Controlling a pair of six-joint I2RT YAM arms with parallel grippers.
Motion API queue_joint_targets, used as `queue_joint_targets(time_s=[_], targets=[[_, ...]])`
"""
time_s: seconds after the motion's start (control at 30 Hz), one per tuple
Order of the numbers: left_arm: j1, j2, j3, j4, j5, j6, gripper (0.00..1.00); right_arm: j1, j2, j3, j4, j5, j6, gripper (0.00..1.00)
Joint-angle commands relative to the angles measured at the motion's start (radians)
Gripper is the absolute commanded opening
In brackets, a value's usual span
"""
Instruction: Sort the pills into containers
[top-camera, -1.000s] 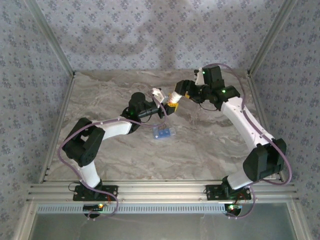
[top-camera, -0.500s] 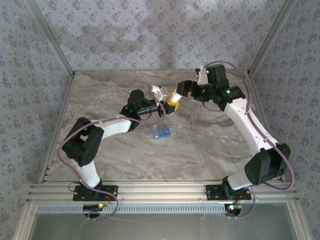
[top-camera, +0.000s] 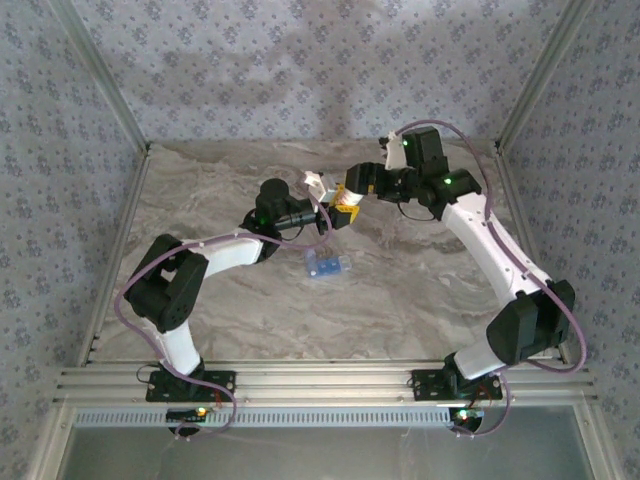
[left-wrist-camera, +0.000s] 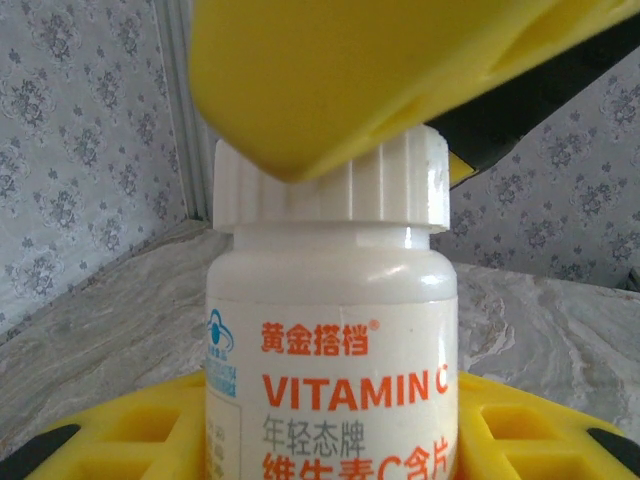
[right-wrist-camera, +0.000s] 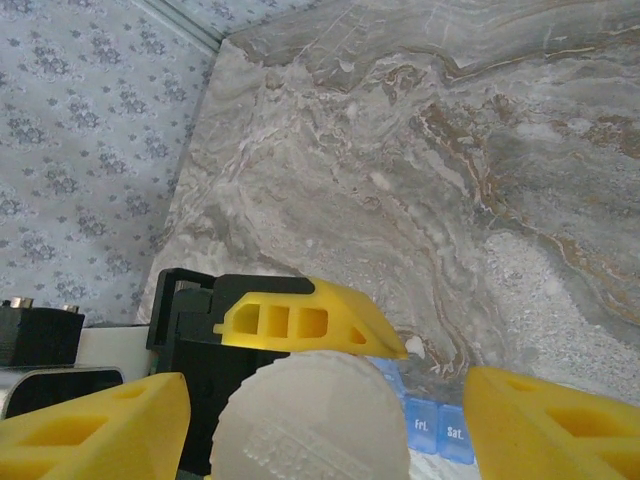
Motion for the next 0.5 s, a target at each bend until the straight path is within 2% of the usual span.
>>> queue_joint_targets(time_s=[0.0,0.27,0.47], targets=[[0.002,0.001,0.032,0.020,0.026,-0.011,0.00,0.008,0.009,0.028,-0.007,-0.012,-0.018,0.69],[0.001,-0.003,0.030,0.016,0.026,-0.010,0.00,0.018,0.010,0.013,0.013,-0.006,0.003,0.41],[0.002,-0.006,0.030,0.006,0.020,-0.004,0.00,0.059,0.010,-0.011,0.029,0.061,0.087,0.34]])
